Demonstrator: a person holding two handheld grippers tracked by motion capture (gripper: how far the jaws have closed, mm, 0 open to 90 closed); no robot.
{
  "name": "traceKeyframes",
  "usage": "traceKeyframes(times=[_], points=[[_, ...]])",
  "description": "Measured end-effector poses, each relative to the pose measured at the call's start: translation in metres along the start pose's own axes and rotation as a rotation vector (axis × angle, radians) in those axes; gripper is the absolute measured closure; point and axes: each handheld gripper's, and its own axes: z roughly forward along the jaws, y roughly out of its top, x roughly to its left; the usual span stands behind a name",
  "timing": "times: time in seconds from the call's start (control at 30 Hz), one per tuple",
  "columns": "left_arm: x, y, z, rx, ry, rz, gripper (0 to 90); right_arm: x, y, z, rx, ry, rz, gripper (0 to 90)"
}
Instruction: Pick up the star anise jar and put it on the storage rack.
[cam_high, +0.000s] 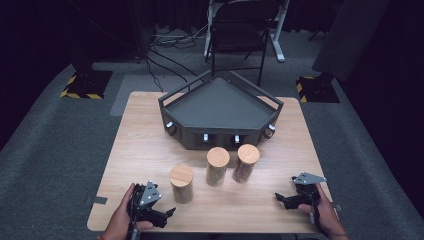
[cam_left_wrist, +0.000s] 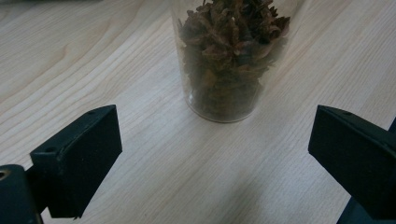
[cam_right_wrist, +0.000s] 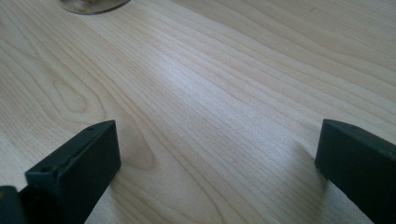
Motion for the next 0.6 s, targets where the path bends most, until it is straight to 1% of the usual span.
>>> traceKeyframes(times=[0.07,0.33,0.37,0.4,0.47,0.6], points=[[-0.001,0.002,0.0,-0.008,-0.007,-0.003,2.4,0.0,0.0,0.0,0.0,0.0,0.0,0.0],[-0.005,0.011,0.005,-0.009,-0.021,0.001,2.5,0.0,0.0,0.0,0.0,0.001,-0.001,0.0],[-0.007,0.014,0.007,-0.012,-0.033,-0.006,2.5,0.0,0.0,0.0,0.0,0.002,-0.001,0.0],[-0.007,0.014,0.007,-0.012,-0.033,-0.006,2.4,0.0,0.0,0.0,0.0,0.002,-0.001,0.0],[-0.009,0.019,0.01,-0.015,-0.048,0.002,2.5,0.0,0.0,0.0,0.0,0.002,-0.002,0.0],[-0.01,0.024,0.013,-0.016,-0.051,0.006,2.5,0.0,0.0,0.0,-0.001,0.002,-0.003,0.0]])
